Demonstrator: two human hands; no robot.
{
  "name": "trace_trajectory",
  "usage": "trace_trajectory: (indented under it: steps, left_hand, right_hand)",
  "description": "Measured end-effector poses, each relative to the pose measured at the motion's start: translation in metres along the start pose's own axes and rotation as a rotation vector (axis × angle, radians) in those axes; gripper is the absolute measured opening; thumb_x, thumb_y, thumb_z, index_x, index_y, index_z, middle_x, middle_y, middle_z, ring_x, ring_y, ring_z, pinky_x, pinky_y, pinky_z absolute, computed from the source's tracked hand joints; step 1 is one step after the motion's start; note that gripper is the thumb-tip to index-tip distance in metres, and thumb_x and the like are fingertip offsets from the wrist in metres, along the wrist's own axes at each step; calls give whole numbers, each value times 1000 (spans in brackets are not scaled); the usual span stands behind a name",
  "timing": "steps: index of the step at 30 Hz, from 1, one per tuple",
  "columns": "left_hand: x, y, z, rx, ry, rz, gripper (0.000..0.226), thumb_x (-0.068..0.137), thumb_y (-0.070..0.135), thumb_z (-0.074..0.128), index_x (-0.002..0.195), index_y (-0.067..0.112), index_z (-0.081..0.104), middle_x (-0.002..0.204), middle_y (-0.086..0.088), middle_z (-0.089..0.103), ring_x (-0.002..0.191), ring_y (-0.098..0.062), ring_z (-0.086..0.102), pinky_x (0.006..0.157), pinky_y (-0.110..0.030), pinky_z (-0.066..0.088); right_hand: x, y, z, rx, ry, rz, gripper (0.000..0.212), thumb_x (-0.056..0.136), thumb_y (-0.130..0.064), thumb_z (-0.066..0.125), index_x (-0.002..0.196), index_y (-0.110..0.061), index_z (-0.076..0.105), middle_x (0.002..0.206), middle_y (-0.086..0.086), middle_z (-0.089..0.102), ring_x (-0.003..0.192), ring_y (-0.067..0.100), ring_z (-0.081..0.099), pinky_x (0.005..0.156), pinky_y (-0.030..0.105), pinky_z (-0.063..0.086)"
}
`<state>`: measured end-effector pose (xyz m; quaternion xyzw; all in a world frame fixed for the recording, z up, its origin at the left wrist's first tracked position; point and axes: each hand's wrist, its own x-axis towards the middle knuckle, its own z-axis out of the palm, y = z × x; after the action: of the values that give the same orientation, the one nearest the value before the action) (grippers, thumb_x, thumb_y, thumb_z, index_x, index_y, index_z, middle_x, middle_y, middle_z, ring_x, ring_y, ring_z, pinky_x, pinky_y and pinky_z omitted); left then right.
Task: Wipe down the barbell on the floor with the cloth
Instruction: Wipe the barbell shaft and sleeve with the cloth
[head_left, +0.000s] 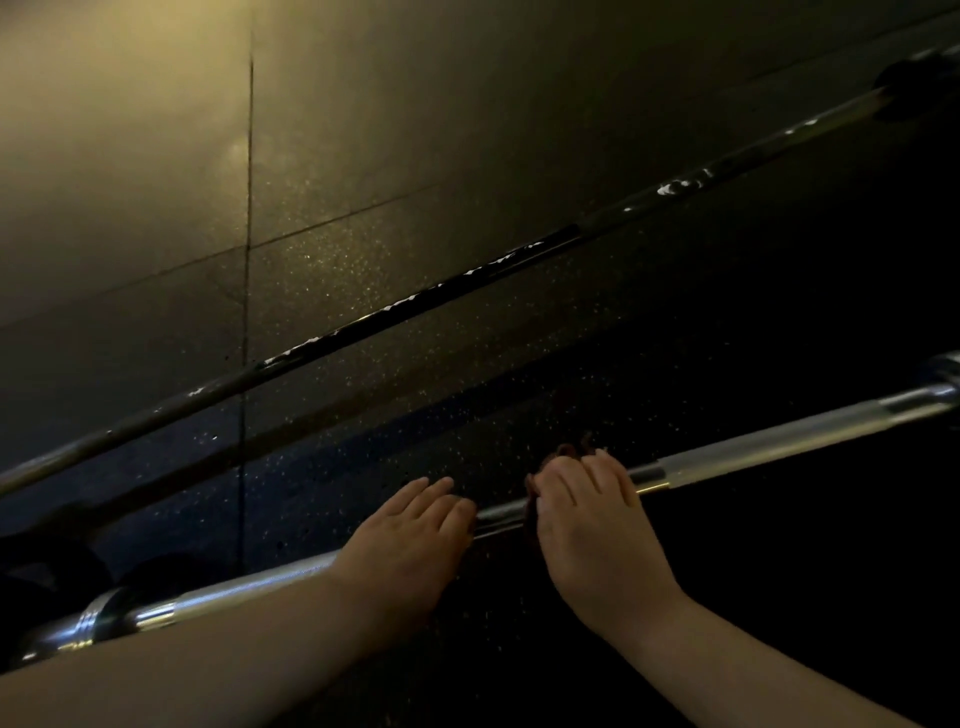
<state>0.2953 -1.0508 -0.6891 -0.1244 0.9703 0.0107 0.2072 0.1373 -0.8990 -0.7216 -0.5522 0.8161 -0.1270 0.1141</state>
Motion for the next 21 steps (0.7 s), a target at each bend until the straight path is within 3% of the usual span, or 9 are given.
trace_trajectory:
  steps: [2,5,8,11,14,16,21]
  left_hand:
    - [6,4,-16,38,-102,20,44,96,35,42,136,22,54,139,0,58,137,-17,45,113,-42,9]
    - [18,10,-28,24,-183,32,53,104,33,35,154,20,23,162,-4,22,152,-18,6,111,-37,-15]
    - [30,22,-32,0,-174,21,55,104,36,19,155,18,18,164,-5,19,152,-18,3,107,-33,-22]
    - [41,36,-37,-44,-144,-8,53,106,36,21,156,19,17,164,-4,16,152,-17,3,108,-29,-18]
    - [51,47,-39,-100,-206,-19,58,105,35,34,157,22,11,166,-2,9,152,-14,0,108,-28,-16]
    - [53,47,-39,-117,-227,-24,58,105,36,34,157,24,10,166,0,9,151,-14,1,107,-28,-16]
    - [51,44,-36,-197,-208,-62,52,106,40,29,156,28,16,164,3,19,150,-11,10,108,-24,-9]
  right_hand:
    - [2,-5,0,16,-32,-39,31,98,-29,40,121,-21,59,119,1,59,113,26,54,113,49,38]
    - [9,6,-7,57,-71,-161,26,99,-30,44,118,-24,60,118,-1,62,109,21,59,104,44,48]
    - [9,26,-15,83,17,5,32,101,-33,32,111,-26,61,110,-4,62,103,19,59,100,39,49]
    - [7,22,-18,39,15,137,29,100,-29,39,116,-21,61,115,1,61,110,24,58,108,45,44]
    - [8,14,-20,79,-162,-40,34,100,-26,40,130,-18,52,132,7,54,124,27,51,117,47,34]
    - [11,22,-23,120,-168,-95,33,102,-27,39,132,-19,53,142,6,50,128,24,51,115,44,38]
    - [12,29,-25,166,16,251,26,95,-28,54,120,-23,61,137,3,54,118,21,61,103,42,51]
